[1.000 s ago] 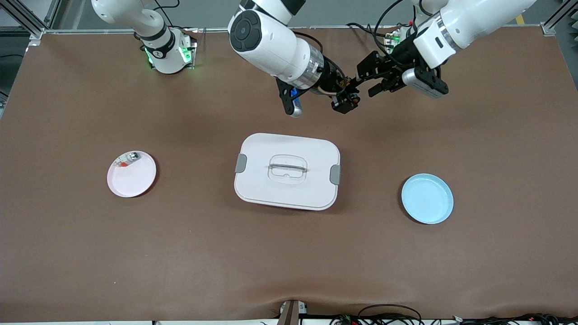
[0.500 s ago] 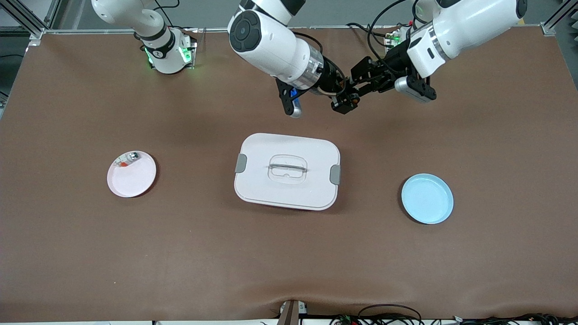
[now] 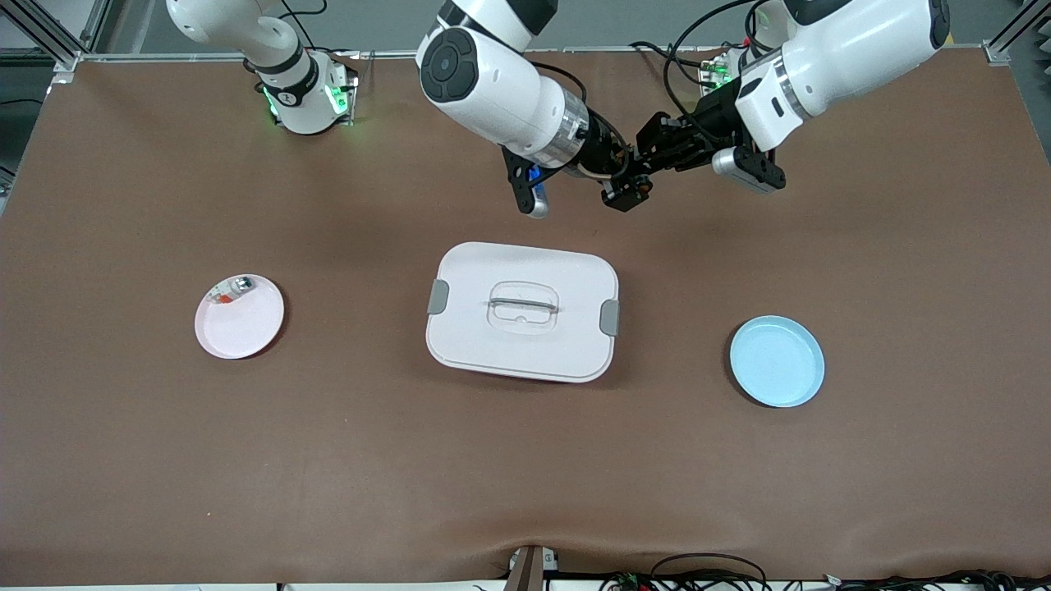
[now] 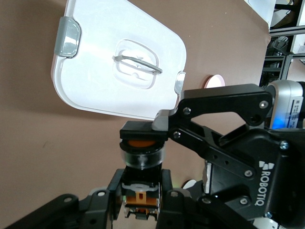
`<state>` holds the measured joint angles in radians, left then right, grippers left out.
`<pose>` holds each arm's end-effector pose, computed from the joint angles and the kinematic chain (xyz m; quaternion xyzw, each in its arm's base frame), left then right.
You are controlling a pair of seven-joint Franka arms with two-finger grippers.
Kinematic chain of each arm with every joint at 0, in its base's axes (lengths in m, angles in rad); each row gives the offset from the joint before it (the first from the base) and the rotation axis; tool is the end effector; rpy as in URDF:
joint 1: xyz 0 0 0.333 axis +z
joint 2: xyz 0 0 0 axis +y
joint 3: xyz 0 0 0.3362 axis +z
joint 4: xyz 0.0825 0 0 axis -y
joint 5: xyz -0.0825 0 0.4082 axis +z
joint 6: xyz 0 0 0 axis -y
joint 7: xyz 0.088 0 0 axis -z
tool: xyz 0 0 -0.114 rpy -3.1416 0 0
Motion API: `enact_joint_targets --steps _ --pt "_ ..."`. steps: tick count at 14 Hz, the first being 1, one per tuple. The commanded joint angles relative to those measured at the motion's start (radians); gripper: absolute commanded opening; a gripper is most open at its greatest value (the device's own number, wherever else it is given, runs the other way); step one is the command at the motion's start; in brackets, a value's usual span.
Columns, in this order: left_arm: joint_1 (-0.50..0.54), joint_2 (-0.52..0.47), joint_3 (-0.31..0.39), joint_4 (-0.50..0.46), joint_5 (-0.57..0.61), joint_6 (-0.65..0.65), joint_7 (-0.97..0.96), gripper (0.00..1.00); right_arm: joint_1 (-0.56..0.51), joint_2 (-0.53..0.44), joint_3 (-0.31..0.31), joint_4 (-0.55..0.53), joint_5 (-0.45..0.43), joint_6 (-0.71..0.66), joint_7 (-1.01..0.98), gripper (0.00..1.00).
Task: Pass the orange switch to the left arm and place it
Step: 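Grasp the switch with the left gripper and open the right gripper, then carry the switch to the blue plate while the right gripper withdraws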
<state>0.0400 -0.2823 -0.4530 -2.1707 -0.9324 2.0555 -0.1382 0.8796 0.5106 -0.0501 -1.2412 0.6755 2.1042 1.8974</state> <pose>0.4496 -0.2679 0.5336 0.9298 0.0573 -0.0235 0.3629 0.4924 0.6018 0.5281 -0.7467 0.5702 0.2590 0.2242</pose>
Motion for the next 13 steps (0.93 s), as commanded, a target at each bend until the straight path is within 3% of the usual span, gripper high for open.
enact_joint_targets --steps 1,3,5,7,13 --pt "0.011 0.026 -0.015 0.006 0.012 0.012 0.019 0.0 0.002 0.005 -0.007 0.036 0.018 -0.012 0.017 0.23" --pt "0.015 0.031 -0.013 0.005 0.026 0.012 0.06 0.0 0.002 0.005 -0.007 0.036 0.018 -0.013 0.015 0.36" --pt "0.052 0.031 -0.015 0.008 0.101 0.011 0.091 0.0 0.002 0.005 -0.007 0.036 0.018 -0.013 0.017 0.74" --pt "0.063 0.049 -0.012 0.012 0.122 0.006 0.133 0.0 0.002 0.005 -0.007 0.036 0.018 -0.013 0.017 0.98" --pt "0.11 0.071 -0.01 0.029 0.28 0.005 0.186 0.0 -0.005 -0.006 -0.007 0.036 0.019 -0.018 0.015 1.0"
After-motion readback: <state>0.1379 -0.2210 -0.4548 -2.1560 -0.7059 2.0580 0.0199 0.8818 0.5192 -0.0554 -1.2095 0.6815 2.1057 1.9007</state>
